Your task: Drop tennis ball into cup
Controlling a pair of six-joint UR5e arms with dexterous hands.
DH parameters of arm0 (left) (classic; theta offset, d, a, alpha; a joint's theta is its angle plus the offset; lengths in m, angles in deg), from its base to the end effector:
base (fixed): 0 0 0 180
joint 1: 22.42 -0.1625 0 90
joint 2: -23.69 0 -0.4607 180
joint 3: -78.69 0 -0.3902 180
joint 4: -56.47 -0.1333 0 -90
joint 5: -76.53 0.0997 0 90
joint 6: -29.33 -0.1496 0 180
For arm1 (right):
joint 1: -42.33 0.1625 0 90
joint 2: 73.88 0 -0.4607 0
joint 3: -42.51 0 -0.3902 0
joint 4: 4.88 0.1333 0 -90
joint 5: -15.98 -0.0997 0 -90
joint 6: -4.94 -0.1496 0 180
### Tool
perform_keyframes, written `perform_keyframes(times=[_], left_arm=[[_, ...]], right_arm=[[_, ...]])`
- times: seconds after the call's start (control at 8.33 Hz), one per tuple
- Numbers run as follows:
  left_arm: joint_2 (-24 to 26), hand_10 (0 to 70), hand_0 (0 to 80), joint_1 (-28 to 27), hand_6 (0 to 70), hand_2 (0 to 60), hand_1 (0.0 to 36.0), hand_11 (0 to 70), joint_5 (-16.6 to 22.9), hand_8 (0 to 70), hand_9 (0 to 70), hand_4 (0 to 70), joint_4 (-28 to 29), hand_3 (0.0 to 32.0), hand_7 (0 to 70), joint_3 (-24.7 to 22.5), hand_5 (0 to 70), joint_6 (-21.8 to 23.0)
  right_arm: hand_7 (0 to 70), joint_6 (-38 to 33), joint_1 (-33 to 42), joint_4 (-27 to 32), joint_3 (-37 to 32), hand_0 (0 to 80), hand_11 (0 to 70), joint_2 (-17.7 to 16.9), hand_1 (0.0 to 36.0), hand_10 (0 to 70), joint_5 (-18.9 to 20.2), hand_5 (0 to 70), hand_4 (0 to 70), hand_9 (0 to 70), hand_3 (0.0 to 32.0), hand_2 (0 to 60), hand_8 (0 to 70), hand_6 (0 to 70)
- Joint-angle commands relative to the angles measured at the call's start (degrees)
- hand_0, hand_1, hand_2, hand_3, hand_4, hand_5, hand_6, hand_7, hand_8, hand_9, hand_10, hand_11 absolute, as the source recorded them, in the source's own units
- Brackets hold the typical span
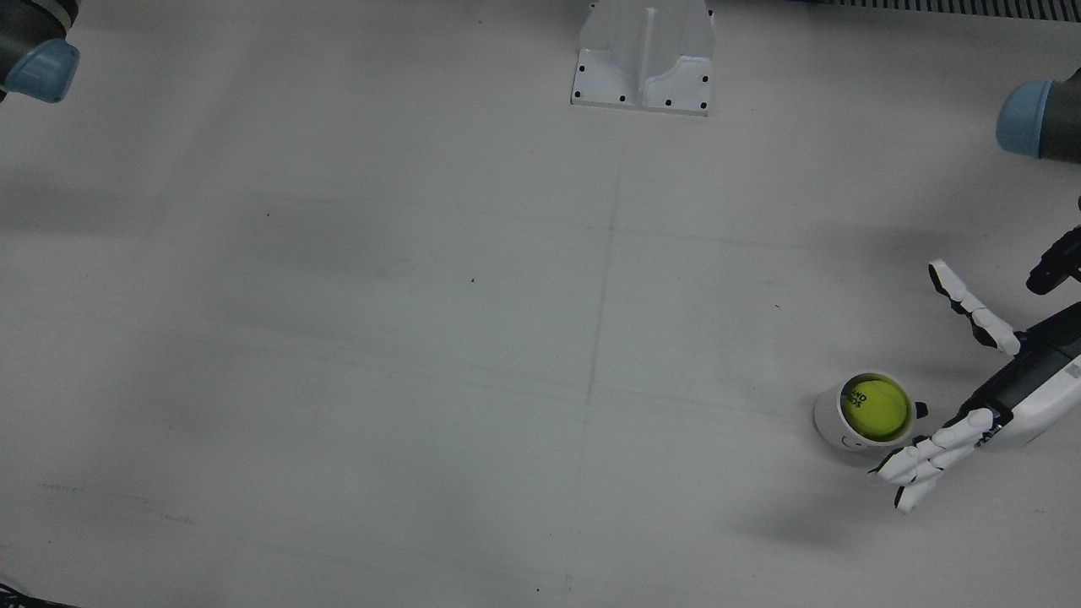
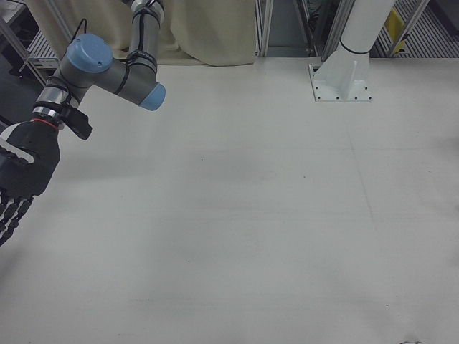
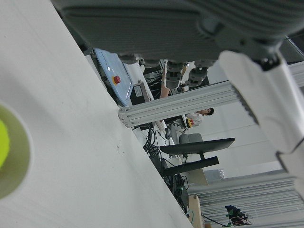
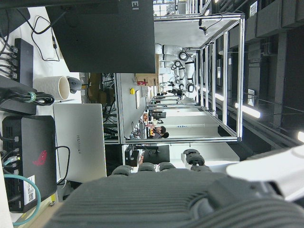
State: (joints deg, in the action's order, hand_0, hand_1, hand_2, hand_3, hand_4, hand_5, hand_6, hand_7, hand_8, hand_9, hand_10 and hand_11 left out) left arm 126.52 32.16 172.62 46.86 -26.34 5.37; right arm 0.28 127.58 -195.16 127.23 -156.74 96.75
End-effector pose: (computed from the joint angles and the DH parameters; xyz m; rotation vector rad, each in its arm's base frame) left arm 0.2635 -0.5731 0.4775 -0.2927 2.1005 -1.2756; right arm 0.1088 -0.5898 0.7272 -0.0222 1.9892 -2.2956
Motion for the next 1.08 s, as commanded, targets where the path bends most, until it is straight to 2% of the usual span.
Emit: perform_keyframes(times=[0.0,0.12,0.24,0.48,0.6,0.72,0.84,0.96], left_arm=[[0.27,0.0,37.8,1.91,0.2,9.0,10.3,0.0,0.33,0.0,1.2,6.6,-4.07,0.0,13.2,-5.95,0.0,1.80],[0.71,0.0,38.4,10.28,0.0,9.4,11.7,0.0,0.32,0.0,0.6,0.0,-6.10,0.0,10.4,-6.51,0.0,1.81],[1.41,0.0,42.3,15.68,0.1,7.9,13.8,0.0,0.32,0.0,0.5,0.0,-7.42,0.0,9.4,-5.47,0.0,1.90],[7.63,0.0,45.1,22.73,0.0,7.0,15.6,0.0,0.24,0.0,0.3,0.0,-11.72,0.0,8.8,0.66,0.0,1.81],[7.83,0.0,46.0,23.63,0.0,4.6,16.1,0.0,0.15,0.0,0.6,0.0,-11.74,0.0,10.0,3.83,0.0,1.99],[7.48,0.0,46.7,23.55,0.0,2.4,16.6,0.0,0.15,0.0,0.7,0.0,-12.18,0.0,10.5,5.08,0.0,2.16],[7.22,0.0,46.5,23.46,0.0,3.2,16.4,0.0,0.41,0.0,0.7,0.0,-14.36,0.0,10.7,5.09,0.0,3.73],[6.87,0.0,45.8,23.38,0.0,4.4,15.8,0.0,0.59,0.0,0.5,0.0,-15.95,0.0,9.5,4.48,0.0,7.23]], right_arm=[[0.0,0.01,0.00,0.00,0.00,0.0,0.0,-0.02,0.0,0.0,0.00,0.0,0.0,0.0,0.0,0.0,0.0,0.0],[0.0,-0.08,0.00,0.00,0.00,0.0,0.0,-0.02,0.0,0.0,0.00,0.0,0.0,0.0,0.0,0.0,0.0,0.0],[0.0,-0.08,0.00,0.00,0.00,0.0,0.0,-0.02,0.0,0.0,0.00,0.0,0.0,0.0,0.0,0.0,0.0,0.0],[0.0,-0.08,0.09,0.00,0.09,0.0,0.0,0.07,0.0,0.0,0.00,0.0,0.0,0.0,0.0,0.0,0.0,0.0],[0.0,0.01,0.09,0.00,0.09,0.0,0.0,-0.02,0.0,0.0,0.00,0.0,0.0,0.0,0.0,0.0,0.0,0.0],[0.0,0.01,0.09,0.00,0.17,0.0,0.0,-0.02,0.0,0.0,0.00,0.0,0.0,0.0,0.0,0.0,0.0,0.0],[0.0,0.01,0.09,0.00,0.17,0.0,0.0,-0.02,0.0,0.0,0.00,0.0,0.0,0.0,0.0,0.0,0.0,0.0],[0.0,0.01,0.09,0.00,0.17,0.0,0.0,-0.02,0.0,0.0,0.00,0.0,0.0,0.0,0.0,0.0,0.0,0.0]])
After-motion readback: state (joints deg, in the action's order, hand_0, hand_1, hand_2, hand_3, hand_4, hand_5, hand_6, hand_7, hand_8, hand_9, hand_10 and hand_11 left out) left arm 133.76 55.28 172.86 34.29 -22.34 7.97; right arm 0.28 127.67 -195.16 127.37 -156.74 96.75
